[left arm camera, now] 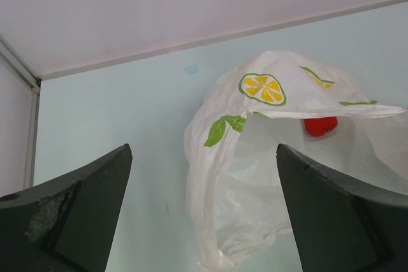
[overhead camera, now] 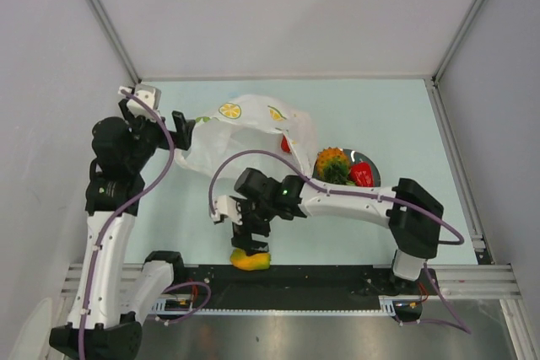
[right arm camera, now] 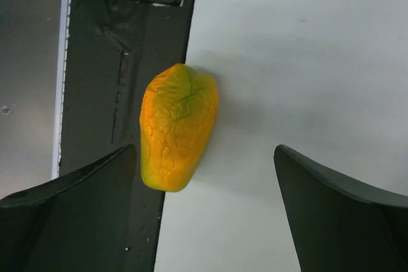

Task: Take the fake fruits out of the plastic bag
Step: Pick up the fake fruit from the center of the board.

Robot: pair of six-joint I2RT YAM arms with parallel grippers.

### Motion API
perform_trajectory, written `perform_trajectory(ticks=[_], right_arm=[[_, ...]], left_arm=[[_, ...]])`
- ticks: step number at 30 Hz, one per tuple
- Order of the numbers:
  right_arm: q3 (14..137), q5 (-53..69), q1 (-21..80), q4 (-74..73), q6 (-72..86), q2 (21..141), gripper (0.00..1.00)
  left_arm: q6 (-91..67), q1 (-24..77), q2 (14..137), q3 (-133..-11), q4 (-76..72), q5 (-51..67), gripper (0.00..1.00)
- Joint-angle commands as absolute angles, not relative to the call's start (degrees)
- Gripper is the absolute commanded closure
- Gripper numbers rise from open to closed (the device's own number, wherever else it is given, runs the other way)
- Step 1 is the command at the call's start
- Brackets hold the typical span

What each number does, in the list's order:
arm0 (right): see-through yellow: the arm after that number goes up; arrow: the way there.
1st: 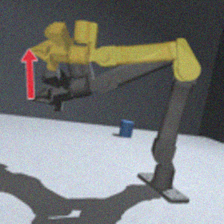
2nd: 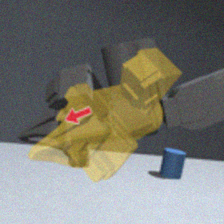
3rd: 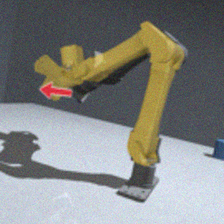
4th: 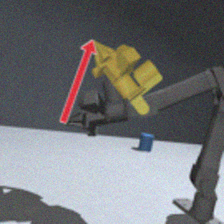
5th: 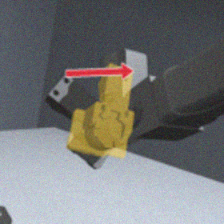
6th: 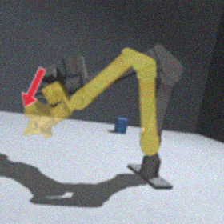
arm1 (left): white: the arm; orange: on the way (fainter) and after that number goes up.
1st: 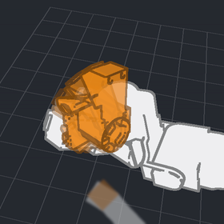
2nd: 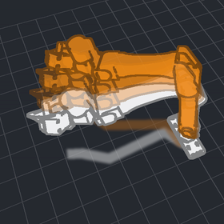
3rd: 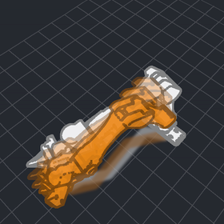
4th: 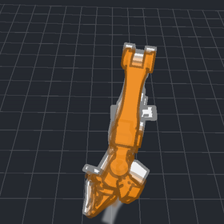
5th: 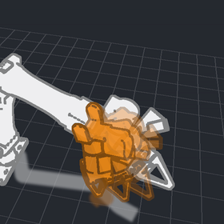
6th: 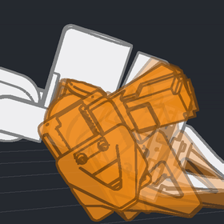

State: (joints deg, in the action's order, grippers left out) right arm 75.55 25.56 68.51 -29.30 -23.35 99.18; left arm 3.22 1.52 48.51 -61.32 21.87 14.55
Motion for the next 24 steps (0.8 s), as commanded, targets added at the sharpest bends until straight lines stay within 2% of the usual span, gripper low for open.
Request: perform_trajectory(ticks=[1, 5, 17, 24], right_arm=[[79.53, 31.11, 67.94, -31.45, -22.41, 103.86, 0.05], [86.47, 34.71, 67.41, -38.31, -23.64, 109.94, 0.05], [88.77, 39.81, 68.12, -39.38, -20.83, 115.4, 0.03], [87.98, 40.26, 67.59, -35.77, -19.15, 117.6, 0.21]], left_arm=[[2.99, 0.62, 44.75, -59.15, 20.56, 14.41, 0.0], [4.04, 0.62, 43.77, -58.18, 20.57, 14.77, 0.0], [2.9, 0.18, 46.41, -58.63, 19.78, 16.17, 0.0], [2.9, 0.18, 48.34, -57.57, 18.72, 16.87, 0.0]])
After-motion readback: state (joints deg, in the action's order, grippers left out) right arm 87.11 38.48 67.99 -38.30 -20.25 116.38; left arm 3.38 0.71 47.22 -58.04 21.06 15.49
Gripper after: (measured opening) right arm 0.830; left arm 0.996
